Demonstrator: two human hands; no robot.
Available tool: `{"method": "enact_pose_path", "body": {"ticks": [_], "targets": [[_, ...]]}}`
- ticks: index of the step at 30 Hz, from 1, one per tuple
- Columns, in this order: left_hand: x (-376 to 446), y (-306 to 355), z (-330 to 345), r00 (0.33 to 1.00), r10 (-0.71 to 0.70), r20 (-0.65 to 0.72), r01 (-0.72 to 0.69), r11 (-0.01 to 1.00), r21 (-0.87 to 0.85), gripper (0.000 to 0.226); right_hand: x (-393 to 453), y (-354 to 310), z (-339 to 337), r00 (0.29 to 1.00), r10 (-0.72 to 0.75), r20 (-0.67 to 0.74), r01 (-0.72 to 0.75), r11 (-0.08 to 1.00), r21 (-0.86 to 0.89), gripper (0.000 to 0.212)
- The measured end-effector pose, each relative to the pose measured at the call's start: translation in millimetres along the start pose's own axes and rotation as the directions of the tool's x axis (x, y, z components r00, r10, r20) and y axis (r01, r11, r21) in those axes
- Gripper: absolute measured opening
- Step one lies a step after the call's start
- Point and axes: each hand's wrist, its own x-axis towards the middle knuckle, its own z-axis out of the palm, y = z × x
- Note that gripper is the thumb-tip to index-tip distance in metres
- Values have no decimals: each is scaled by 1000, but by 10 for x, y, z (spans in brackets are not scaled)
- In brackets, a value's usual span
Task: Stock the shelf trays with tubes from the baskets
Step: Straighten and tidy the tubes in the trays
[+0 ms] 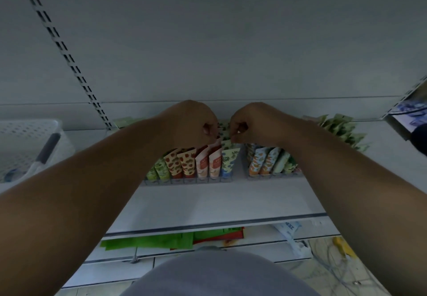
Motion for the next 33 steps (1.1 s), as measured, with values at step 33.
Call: {"method": "enact_pose_path", "body": {"ticks": [33], "targets": [[-1654,-1017,-206,917,-154,-369,128,987,-94,9,534,-1378,453,984,-129,-122,136,989,51,6]]}}
